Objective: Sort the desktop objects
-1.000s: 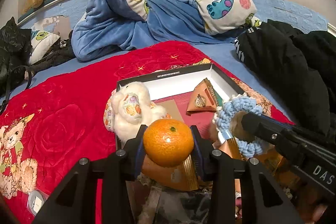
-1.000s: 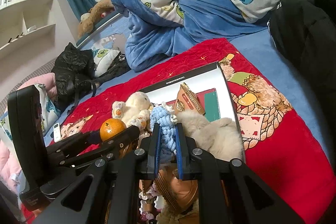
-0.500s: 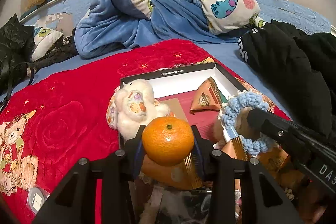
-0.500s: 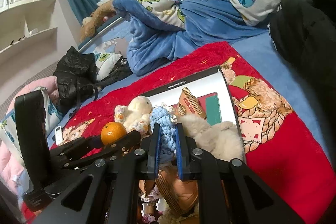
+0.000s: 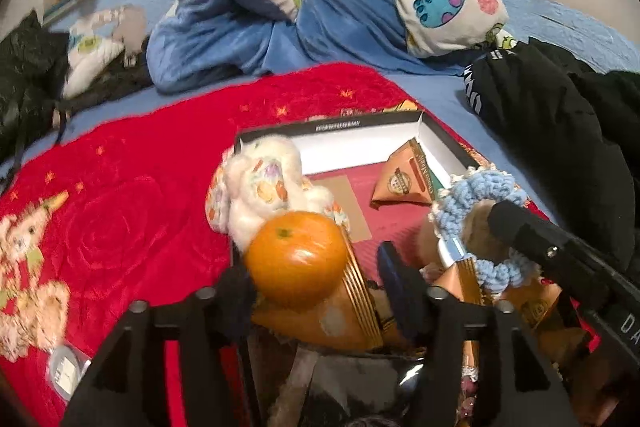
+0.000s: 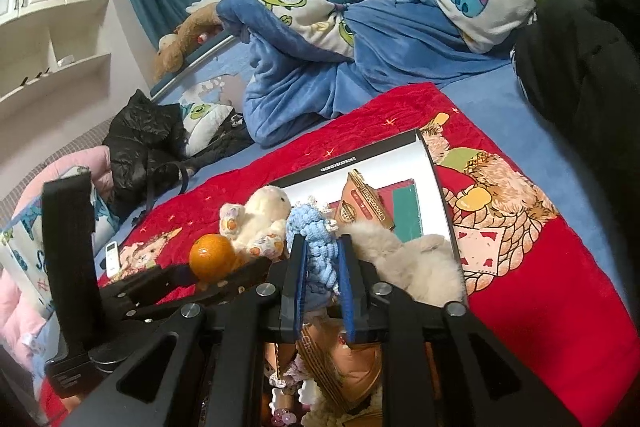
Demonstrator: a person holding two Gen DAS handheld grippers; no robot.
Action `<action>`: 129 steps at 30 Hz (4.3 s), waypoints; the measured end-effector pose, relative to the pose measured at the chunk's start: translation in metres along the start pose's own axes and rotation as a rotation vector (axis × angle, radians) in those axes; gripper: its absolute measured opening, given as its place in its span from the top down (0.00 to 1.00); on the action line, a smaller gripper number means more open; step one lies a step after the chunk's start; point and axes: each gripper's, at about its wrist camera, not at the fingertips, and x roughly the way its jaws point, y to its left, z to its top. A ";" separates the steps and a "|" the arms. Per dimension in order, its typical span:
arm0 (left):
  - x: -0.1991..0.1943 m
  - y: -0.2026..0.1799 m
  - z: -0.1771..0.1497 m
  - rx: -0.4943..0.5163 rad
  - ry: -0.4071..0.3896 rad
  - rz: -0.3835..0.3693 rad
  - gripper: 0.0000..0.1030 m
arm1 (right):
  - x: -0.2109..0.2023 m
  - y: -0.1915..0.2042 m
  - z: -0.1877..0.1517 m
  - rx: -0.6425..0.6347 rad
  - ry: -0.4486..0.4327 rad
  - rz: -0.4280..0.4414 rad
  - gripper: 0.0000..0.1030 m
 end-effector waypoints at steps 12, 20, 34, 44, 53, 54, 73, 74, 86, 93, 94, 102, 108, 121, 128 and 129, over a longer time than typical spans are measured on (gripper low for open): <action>-0.002 0.005 -0.001 -0.068 -0.010 -0.074 0.07 | -0.015 -0.026 0.005 0.196 -0.103 0.132 0.00; -0.018 -0.013 0.002 0.036 -0.109 0.006 0.00 | -0.015 -0.025 0.006 0.195 -0.101 0.121 0.00; -0.089 -0.009 -0.025 -0.026 -0.367 0.031 0.00 | -0.066 -0.003 -0.001 -0.001 -0.290 -0.162 0.00; -0.172 0.010 -0.133 -0.007 -0.377 0.071 0.00 | -0.150 0.032 -0.079 0.000 -0.263 -0.186 0.00; -0.220 0.022 -0.196 -0.041 -0.468 0.038 0.00 | -0.192 0.080 -0.138 -0.158 -0.323 -0.314 0.00; -0.216 0.024 -0.194 -0.050 -0.446 0.033 0.00 | -0.187 0.078 -0.144 -0.157 -0.314 -0.330 0.00; -0.207 0.016 -0.195 -0.014 -0.405 -0.028 0.00 | -0.193 0.063 -0.155 -0.088 -0.309 -0.466 0.00; -0.206 0.017 -0.195 -0.018 -0.400 -0.032 0.00 | -0.190 0.063 -0.155 -0.091 -0.298 -0.456 0.00; -0.203 0.008 -0.195 0.026 -0.384 -0.010 0.00 | -0.184 0.087 -0.161 -0.210 -0.303 -0.478 0.00; -0.204 0.010 -0.195 0.019 -0.388 -0.013 0.00 | -0.182 0.091 -0.162 -0.231 -0.303 -0.489 0.00; -0.204 0.010 -0.195 0.019 -0.388 -0.013 0.00 | -0.182 0.091 -0.162 -0.230 -0.304 -0.489 0.00; -0.203 0.011 -0.196 0.014 -0.385 -0.014 0.00 | -0.185 0.092 -0.163 -0.235 -0.317 -0.491 0.00; -0.204 0.010 -0.196 0.008 -0.384 -0.011 0.00 | -0.188 0.094 -0.164 -0.242 -0.336 -0.492 0.00; -0.204 0.009 -0.197 0.009 -0.389 -0.001 0.00 | -0.188 0.094 -0.164 -0.241 -0.335 -0.490 0.00; -0.204 0.009 -0.197 0.008 -0.389 -0.003 0.00 | -0.188 0.094 -0.164 -0.241 -0.335 -0.491 0.00; -0.204 0.009 -0.197 0.008 -0.390 -0.003 0.00 | -0.188 0.094 -0.164 -0.241 -0.335 -0.490 0.00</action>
